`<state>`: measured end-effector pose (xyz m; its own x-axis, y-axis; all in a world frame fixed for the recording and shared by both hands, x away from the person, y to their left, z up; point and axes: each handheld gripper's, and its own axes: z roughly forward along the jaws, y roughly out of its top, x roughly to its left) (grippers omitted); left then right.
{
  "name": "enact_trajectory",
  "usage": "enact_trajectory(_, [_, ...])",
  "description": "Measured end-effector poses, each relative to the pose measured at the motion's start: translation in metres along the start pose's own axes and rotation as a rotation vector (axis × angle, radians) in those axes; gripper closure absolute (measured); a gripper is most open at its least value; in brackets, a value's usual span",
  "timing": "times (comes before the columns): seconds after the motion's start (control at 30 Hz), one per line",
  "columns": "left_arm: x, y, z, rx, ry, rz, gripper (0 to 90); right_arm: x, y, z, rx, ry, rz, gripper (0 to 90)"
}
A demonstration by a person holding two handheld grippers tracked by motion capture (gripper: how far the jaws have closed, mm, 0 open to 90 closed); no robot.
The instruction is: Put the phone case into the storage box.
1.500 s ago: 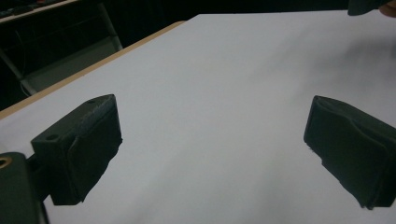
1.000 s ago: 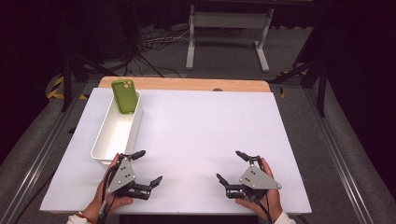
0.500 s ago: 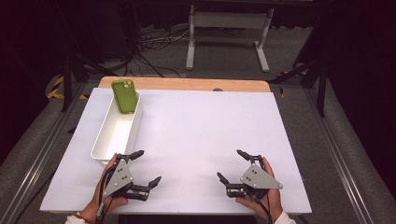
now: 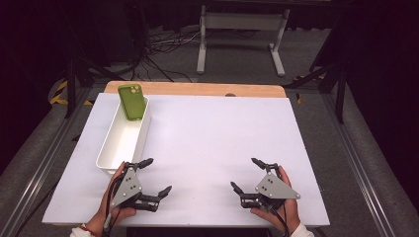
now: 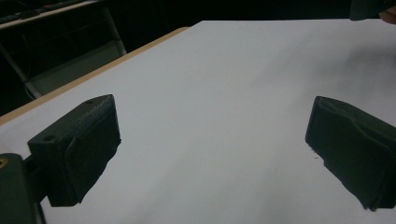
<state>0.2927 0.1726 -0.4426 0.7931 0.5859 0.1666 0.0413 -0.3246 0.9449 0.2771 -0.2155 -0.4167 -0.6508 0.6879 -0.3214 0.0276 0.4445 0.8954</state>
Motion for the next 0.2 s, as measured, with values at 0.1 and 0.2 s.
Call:
enact_trajectory(0.1, [0.0014, 0.0003, 0.0009, 0.013, 0.013, 0.019, 4.1, 0.0003, -0.0002, -0.0004, 0.0, 0.002, -0.001, 10.0])
enact_trajectory(0.2, [-0.0004, 0.0003, 0.0024, 0.004, 0.005, -0.008, 4.1, 0.0001, -0.0003, -0.0015, -0.002, 0.001, 0.004, 10.0])
